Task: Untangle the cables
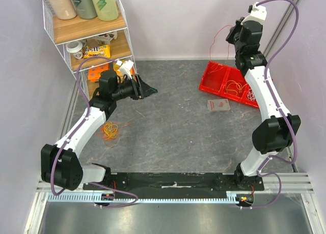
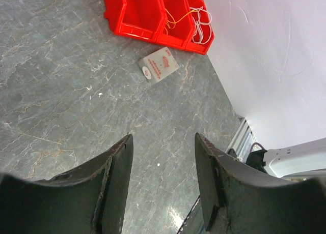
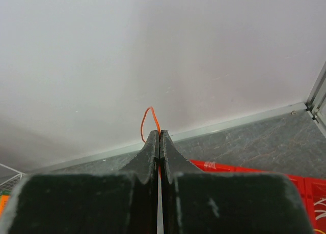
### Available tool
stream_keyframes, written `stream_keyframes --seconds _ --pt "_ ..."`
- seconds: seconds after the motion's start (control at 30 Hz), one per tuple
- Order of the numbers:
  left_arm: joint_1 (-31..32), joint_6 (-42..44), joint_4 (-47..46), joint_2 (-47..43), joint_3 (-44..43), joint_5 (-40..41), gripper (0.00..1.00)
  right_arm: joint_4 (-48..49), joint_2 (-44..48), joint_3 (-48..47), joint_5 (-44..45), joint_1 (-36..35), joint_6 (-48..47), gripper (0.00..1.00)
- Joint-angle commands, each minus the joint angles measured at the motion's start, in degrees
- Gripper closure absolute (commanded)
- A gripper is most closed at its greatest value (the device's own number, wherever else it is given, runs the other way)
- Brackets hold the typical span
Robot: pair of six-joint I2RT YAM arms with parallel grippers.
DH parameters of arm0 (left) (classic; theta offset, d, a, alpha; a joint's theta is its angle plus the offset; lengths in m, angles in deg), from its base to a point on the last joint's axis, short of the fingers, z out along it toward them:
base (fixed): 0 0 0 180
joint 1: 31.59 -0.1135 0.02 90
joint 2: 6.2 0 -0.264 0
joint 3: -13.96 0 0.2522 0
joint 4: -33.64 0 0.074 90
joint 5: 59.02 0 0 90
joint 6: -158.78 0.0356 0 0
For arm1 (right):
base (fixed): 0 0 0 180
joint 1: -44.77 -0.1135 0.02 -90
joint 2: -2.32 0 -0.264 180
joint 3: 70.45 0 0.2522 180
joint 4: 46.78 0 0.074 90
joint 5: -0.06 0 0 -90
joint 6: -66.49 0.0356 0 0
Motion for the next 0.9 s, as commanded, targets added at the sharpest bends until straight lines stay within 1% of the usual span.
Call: stream_keyframes --seconds 0.0,0.33,0.7,0.87 --pt "-0.1 -1.7 -2.5 0.7 -1.0 -2.1 0.42 1.4 -0.2 -4.2 0.1 1.0 -1.2 1.00" --pt "-0.2 -1.8 -2.6 0.8 -1.0 -2.2 0.42 2.9 -2.7 -0.1 0.3 1.1 -1.2 1.00" --pt "-0.1 -1.9 -2.7 0.9 -1.0 -2.7 0.42 4.2 -7.9 1.5 1.2 1.2 -3.4 1.00" --pt "-0.2 -2.0 -2.8 0.7 -1.0 -2.7 0.42 5.4 -9.1 4.8 1.2 1.2 -2.7 1.00"
